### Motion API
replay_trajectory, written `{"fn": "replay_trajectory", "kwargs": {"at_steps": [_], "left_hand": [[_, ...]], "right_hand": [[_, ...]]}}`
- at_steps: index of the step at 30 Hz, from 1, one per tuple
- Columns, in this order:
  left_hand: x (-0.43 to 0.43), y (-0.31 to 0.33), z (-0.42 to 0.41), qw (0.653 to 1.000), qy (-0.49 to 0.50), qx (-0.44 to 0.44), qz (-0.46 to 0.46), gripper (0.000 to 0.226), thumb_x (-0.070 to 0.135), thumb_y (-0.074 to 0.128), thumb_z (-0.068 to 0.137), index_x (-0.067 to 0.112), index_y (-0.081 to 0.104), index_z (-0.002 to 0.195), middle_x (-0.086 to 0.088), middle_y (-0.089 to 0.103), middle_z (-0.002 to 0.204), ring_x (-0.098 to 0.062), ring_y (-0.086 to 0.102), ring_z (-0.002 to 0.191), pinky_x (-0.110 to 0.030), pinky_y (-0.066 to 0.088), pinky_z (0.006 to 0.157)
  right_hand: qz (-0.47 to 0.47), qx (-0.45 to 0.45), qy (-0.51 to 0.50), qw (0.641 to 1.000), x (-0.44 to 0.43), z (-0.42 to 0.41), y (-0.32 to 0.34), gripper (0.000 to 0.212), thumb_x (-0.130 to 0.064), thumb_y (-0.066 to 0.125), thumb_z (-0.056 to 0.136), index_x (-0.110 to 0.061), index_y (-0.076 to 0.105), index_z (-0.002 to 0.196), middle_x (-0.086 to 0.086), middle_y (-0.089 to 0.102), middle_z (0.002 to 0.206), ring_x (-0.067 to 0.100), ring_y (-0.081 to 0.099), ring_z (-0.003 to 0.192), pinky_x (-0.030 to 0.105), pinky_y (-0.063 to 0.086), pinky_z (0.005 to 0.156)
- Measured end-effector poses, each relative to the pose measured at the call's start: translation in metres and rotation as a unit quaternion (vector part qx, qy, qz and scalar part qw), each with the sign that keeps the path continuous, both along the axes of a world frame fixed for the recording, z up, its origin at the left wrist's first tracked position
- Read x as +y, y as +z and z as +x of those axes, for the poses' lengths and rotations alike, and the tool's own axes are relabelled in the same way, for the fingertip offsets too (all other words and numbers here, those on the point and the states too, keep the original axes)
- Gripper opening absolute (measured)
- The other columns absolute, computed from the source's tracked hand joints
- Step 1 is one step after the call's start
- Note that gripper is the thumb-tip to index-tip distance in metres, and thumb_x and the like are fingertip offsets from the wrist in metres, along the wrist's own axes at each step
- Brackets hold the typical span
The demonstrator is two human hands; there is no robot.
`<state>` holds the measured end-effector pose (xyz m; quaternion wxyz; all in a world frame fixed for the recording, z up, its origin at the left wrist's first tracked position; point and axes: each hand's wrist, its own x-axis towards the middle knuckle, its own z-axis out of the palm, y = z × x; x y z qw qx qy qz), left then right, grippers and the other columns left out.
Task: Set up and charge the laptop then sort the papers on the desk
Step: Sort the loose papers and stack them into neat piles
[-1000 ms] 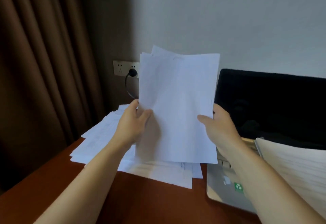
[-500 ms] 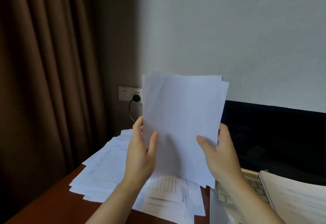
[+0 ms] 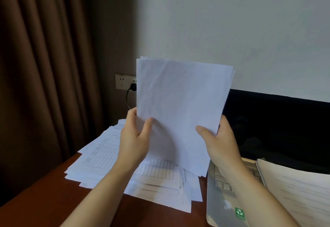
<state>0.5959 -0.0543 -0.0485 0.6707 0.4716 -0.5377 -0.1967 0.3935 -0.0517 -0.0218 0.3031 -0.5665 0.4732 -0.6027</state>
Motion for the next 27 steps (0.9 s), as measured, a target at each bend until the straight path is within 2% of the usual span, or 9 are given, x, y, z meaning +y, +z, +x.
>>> {"fn": "replay_trajectory", "kwargs": {"at_steps": [3, 8, 12, 15, 17, 18, 20, 22, 27], "left_hand": [[0.000, -0.002, 0.002, 1.000, -0.008, 0.009, -0.011, 0.025, 0.024, 0.057, 0.103, 0.031, 0.054, 0.126, 0.024, 0.069, 0.111, 0.002, 0.067, 0.103, -0.018, 0.056, 0.078], [0.000, 0.000, 0.000, 1.000, 0.003, 0.006, -0.021, 0.030, 0.026, 0.058, 0.102, 0.030, 0.051, 0.130, 0.028, 0.060, 0.118, 0.008, 0.059, 0.107, -0.005, 0.049, 0.074], [-0.001, -0.003, 0.002, 1.000, -0.012, 0.013, -0.022, 0.035, 0.027, 0.060, 0.101, 0.033, 0.048, 0.133, 0.029, 0.062, 0.116, 0.004, 0.062, 0.108, -0.014, 0.055, 0.079], [-0.003, -0.004, 0.004, 1.000, -0.003, 0.001, -0.015, 0.041, 0.029, 0.060, 0.101, 0.040, 0.043, 0.137, 0.033, 0.057, 0.121, 0.012, 0.058, 0.109, -0.009, 0.052, 0.079], [-0.006, -0.005, 0.007, 1.000, 0.001, 0.000, -0.002, 0.042, 0.031, 0.059, 0.101, 0.036, 0.045, 0.141, 0.026, 0.060, 0.126, 0.007, 0.061, 0.111, -0.013, 0.054, 0.083], [-0.007, -0.005, 0.008, 1.000, 0.006, 0.002, 0.009, 0.036, 0.031, 0.059, 0.102, 0.031, 0.051, 0.137, 0.020, 0.065, 0.123, 0.002, 0.064, 0.108, -0.015, 0.054, 0.082], [-0.007, -0.006, 0.009, 0.999, 0.015, -0.015, 0.032, 0.013, 0.031, 0.057, 0.102, 0.023, 0.064, 0.110, 0.010, 0.071, 0.100, -0.006, 0.067, 0.087, -0.012, 0.050, 0.065], [-0.005, -0.008, 0.007, 0.999, 0.021, -0.025, 0.039, 0.016, 0.031, 0.057, 0.103, 0.021, 0.062, 0.091, 0.007, 0.067, 0.084, -0.009, 0.063, 0.074, -0.011, 0.045, 0.055], [-0.003, -0.006, 0.005, 0.999, 0.014, -0.009, 0.030, 0.013, 0.031, 0.057, 0.102, 0.023, 0.058, 0.113, 0.011, 0.068, 0.098, -0.005, 0.068, 0.084, -0.014, 0.051, 0.058]], "right_hand": [[-0.032, -0.011, -0.018, 0.999, 0.002, 0.000, 0.000, 0.034, -0.007, 0.067, 0.089, -0.024, 0.056, 0.116, -0.017, 0.068, 0.104, -0.008, 0.064, 0.088, 0.018, 0.049, 0.072], [-0.060, -0.003, -0.012, 0.998, 0.004, 0.005, 0.001, 0.038, -0.007, 0.067, 0.089, -0.027, 0.054, 0.119, -0.017, 0.067, 0.108, -0.003, 0.064, 0.096, 0.020, 0.051, 0.079], [-0.054, 0.005, 0.002, 0.999, 0.006, 0.006, 0.001, 0.041, -0.008, 0.069, 0.087, -0.029, 0.053, 0.119, -0.019, 0.066, 0.108, -0.006, 0.063, 0.096, 0.025, 0.050, 0.085], [-0.041, 0.010, 0.015, 0.999, 0.006, 0.005, 0.001, 0.042, -0.009, 0.069, 0.087, -0.030, 0.051, 0.119, -0.020, 0.066, 0.106, -0.007, 0.063, 0.094, 0.026, 0.050, 0.085], [-0.028, 0.019, 0.025, 0.999, 0.005, 0.005, 0.000, 0.044, -0.009, 0.070, 0.087, -0.032, 0.050, 0.120, -0.021, 0.065, 0.106, -0.008, 0.063, 0.093, 0.025, 0.051, 0.083], [-0.021, 0.017, 0.022, 0.999, 0.005, 0.005, -0.002, 0.045, -0.009, 0.070, 0.087, -0.033, 0.050, 0.119, -0.022, 0.065, 0.105, -0.009, 0.063, 0.092, 0.025, 0.051, 0.082], [-0.012, 0.017, 0.014, 1.000, 0.005, 0.007, -0.006, 0.045, -0.009, 0.071, 0.085, -0.035, 0.050, 0.115, -0.022, 0.064, 0.104, -0.010, 0.062, 0.090, 0.025, 0.051, 0.082], [-0.011, 0.030, 0.015, 0.999, 0.007, 0.012, -0.009, 0.045, -0.010, 0.071, 0.086, -0.037, 0.048, 0.113, -0.023, 0.062, 0.104, -0.014, 0.060, 0.089, 0.021, 0.049, 0.078], [-0.021, 0.052, 0.005, 0.998, 0.010, 0.018, -0.009, 0.035, -0.007, 0.062, 0.092, -0.037, 0.049, 0.105, -0.022, 0.062, 0.100, -0.017, 0.058, 0.086, 0.014, 0.047, 0.068]]}}
